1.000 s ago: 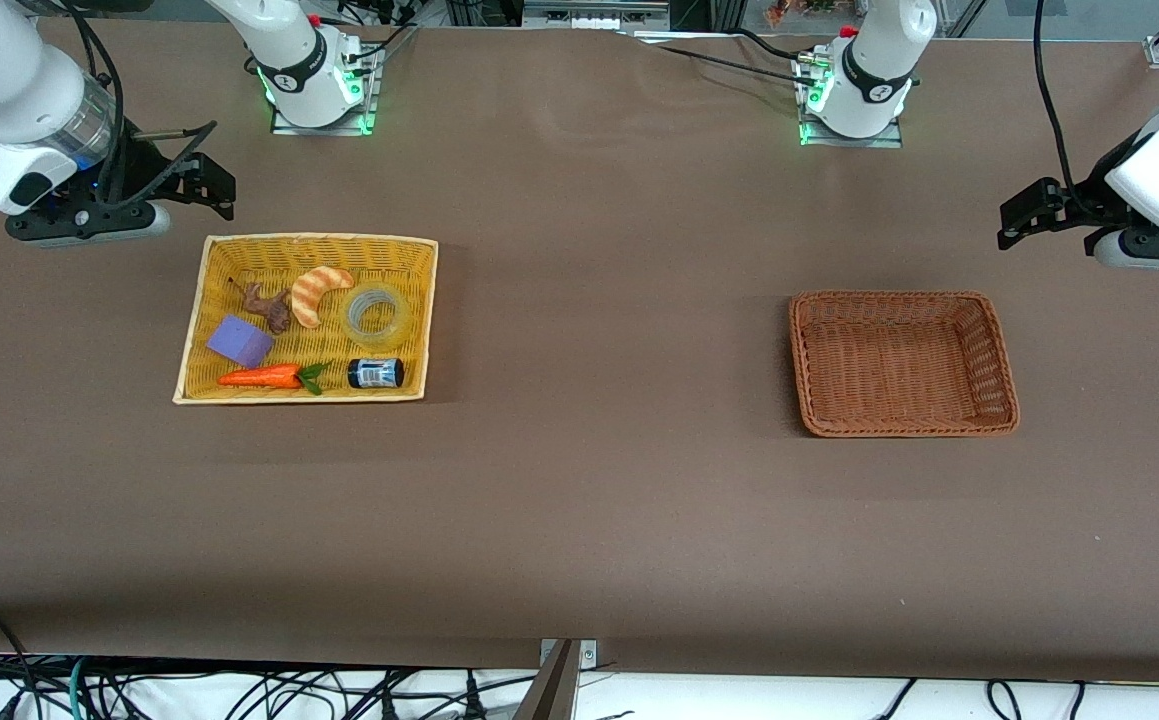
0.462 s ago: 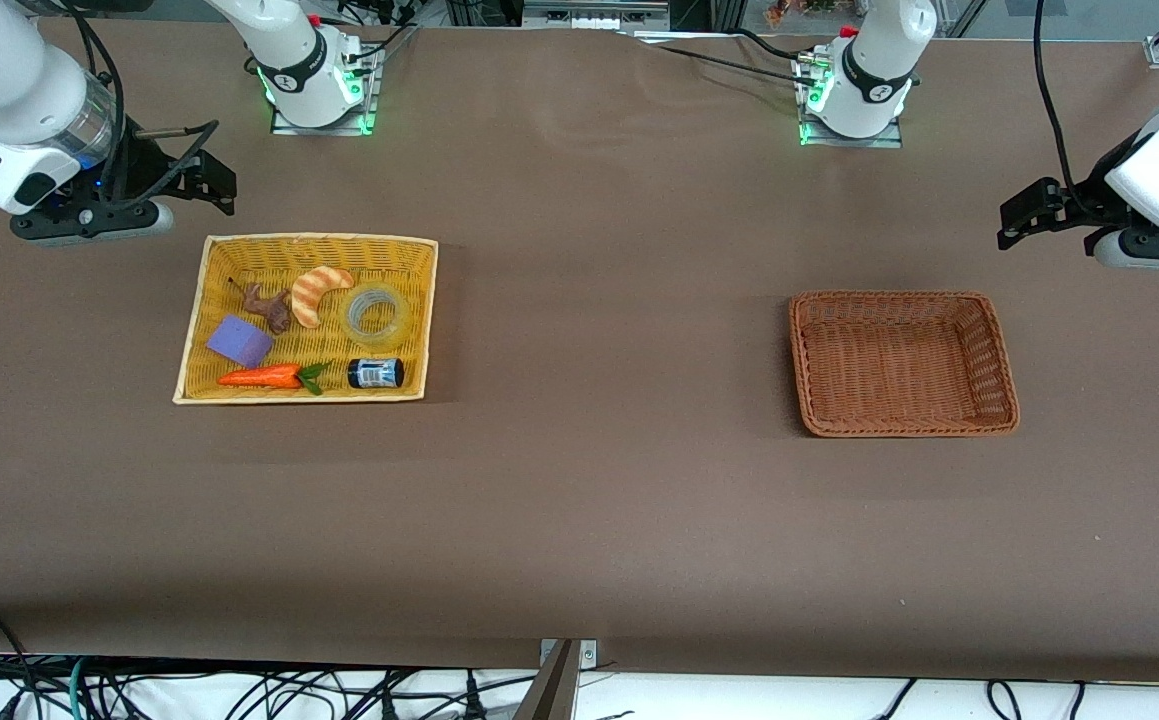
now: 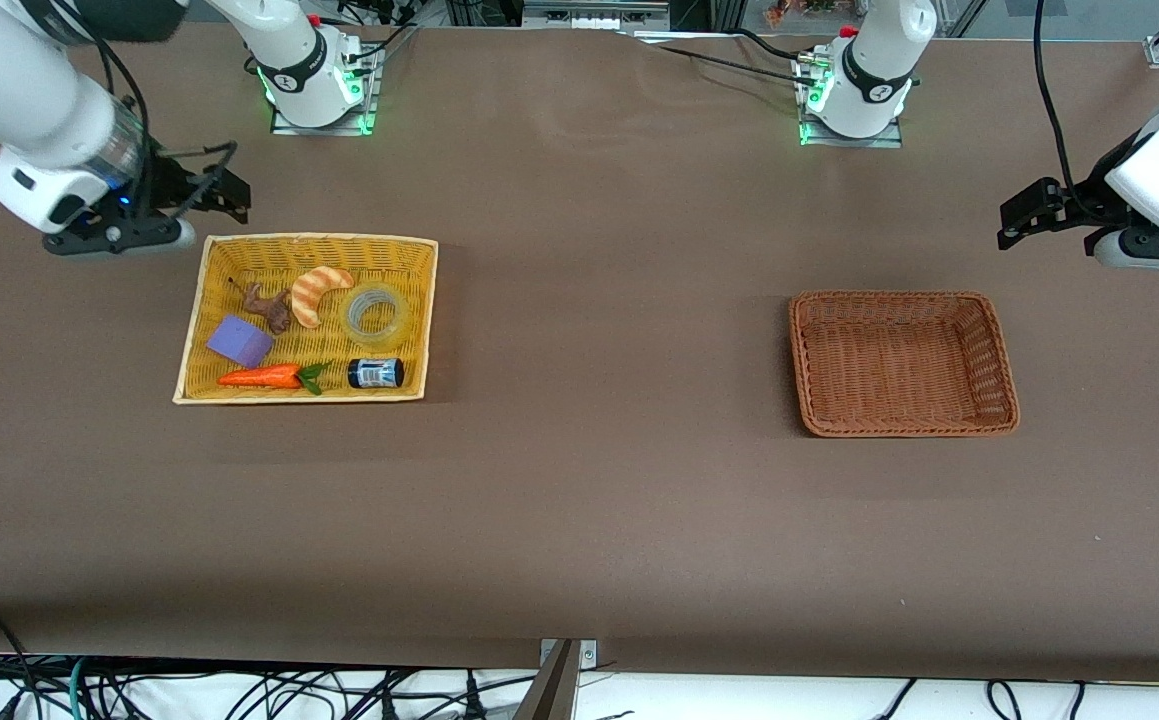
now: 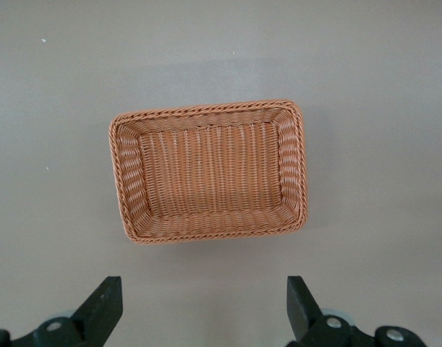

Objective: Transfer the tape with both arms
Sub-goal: 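Reach the right gripper down to the tape roll in the yellow basket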

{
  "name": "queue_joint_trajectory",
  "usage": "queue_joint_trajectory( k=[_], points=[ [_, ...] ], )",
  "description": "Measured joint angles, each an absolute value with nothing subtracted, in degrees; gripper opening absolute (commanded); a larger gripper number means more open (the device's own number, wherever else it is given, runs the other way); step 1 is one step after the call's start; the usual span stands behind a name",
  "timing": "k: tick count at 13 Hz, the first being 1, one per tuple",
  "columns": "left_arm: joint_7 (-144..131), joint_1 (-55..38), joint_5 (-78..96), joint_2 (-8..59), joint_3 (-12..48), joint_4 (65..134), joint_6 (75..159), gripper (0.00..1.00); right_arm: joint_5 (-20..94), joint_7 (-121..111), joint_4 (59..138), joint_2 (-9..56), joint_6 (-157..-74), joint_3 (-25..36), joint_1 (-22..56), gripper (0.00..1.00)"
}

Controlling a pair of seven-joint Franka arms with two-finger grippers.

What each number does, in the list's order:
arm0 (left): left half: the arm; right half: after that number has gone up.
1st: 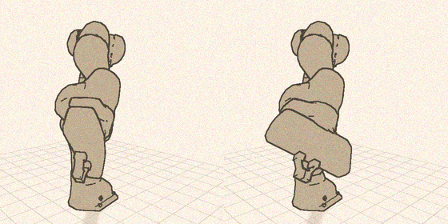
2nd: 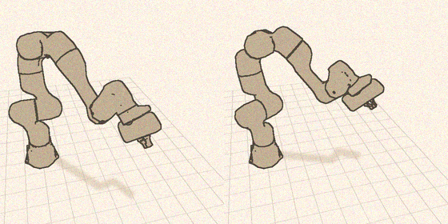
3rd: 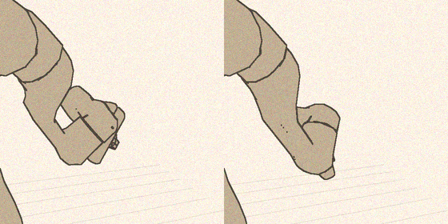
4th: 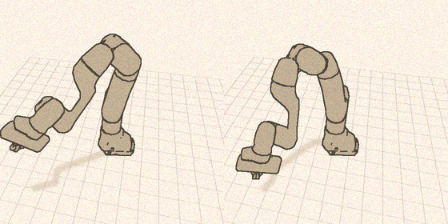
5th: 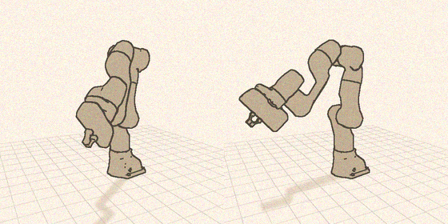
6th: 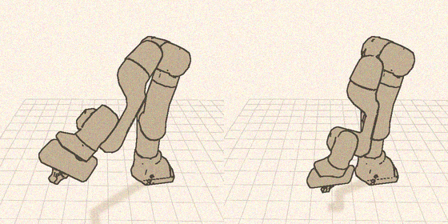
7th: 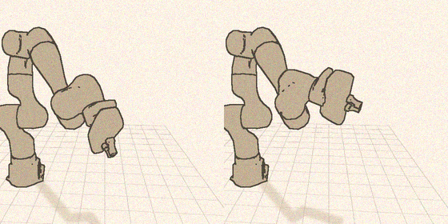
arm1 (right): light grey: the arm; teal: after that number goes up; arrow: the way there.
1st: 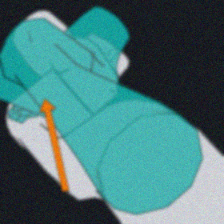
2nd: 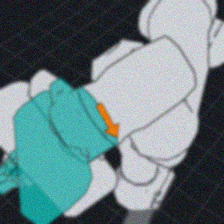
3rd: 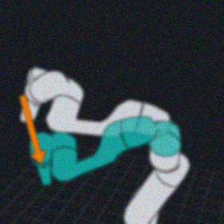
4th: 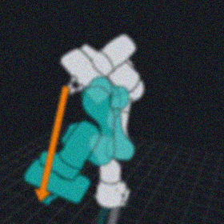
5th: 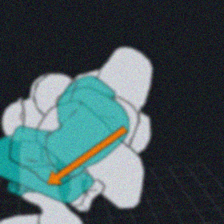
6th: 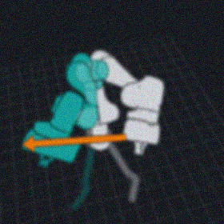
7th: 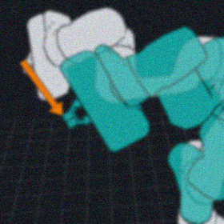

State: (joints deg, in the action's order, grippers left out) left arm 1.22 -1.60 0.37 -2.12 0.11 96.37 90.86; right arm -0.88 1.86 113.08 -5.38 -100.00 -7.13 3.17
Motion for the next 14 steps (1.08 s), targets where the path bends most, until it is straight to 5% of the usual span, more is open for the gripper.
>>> queue_joint_trajectory(
  k=[6, 14],
  points=[
    [1.22, -1.60, 0.37, -2.12, 0.11, 96.36, 90.86, 1.00, -0.88, 1.92, 132.23, -1.45, -126.68, -7.54, 3.18, 1.00],
    [1.22, -1.60, 0.37, -2.12, 0.11, 96.35, 90.86, 1.00, -0.87, 6.05, 133.68, 11.30, -141.05, -9.96, 3.26, 1.00]
  ],
)
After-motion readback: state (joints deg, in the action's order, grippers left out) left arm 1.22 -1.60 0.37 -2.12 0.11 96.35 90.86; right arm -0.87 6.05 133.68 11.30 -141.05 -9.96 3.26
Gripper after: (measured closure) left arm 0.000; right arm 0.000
